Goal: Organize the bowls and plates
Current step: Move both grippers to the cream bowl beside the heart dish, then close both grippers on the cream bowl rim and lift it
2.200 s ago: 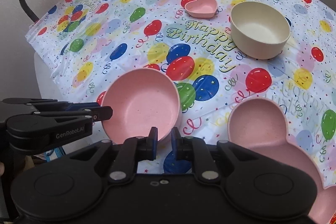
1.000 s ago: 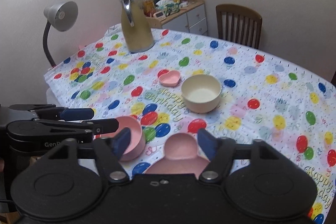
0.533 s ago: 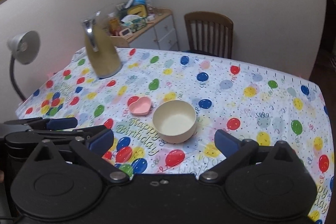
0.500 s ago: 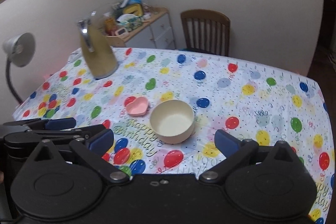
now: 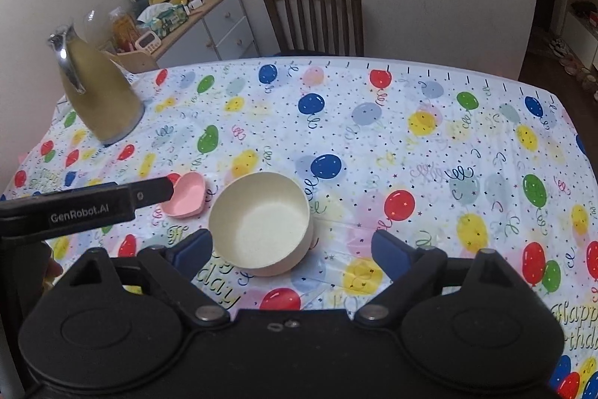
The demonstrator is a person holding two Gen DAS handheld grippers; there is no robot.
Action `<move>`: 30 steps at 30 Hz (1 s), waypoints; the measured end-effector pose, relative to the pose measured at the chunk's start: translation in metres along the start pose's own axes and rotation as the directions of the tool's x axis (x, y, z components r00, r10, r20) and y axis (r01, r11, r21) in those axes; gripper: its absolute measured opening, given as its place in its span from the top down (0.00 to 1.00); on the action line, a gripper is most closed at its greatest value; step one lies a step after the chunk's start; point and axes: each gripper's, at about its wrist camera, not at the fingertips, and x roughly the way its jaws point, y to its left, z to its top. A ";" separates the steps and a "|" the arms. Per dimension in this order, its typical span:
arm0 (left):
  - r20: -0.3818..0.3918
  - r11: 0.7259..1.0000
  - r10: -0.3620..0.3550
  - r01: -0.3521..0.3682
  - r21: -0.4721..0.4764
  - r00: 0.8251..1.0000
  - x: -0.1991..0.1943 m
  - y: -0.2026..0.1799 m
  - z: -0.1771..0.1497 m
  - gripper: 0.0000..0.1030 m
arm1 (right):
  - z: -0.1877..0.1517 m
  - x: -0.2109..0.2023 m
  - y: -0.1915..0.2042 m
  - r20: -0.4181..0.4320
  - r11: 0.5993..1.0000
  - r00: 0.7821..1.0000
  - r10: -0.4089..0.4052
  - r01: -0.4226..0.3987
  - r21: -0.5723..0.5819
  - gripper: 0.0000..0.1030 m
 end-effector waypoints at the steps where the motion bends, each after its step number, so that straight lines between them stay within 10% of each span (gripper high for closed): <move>1: -0.003 1.000 -0.005 0.005 0.000 1.000 0.005 0.001 0.001 0.23 | 0.000 0.006 -0.001 -0.004 1.000 1.000 -0.008 0.008 0.009 0.15; 11: -0.078 0.999 -0.046 0.045 -0.017 0.996 0.051 0.007 0.000 0.26 | 0.000 0.057 -0.005 -0.095 0.998 0.994 -0.043 0.047 0.033 0.23; 16: -0.117 0.997 -0.074 0.071 -0.029 0.990 0.070 0.006 -0.001 0.47 | -0.002 0.075 -0.005 -0.128 0.998 0.990 -0.055 0.060 0.035 0.26; 30: -0.185 0.996 -0.087 0.089 -0.001 0.979 0.091 0.003 -0.010 0.85 | 0.001 0.098 0.002 -0.157 0.997 0.986 -0.049 0.057 0.048 0.73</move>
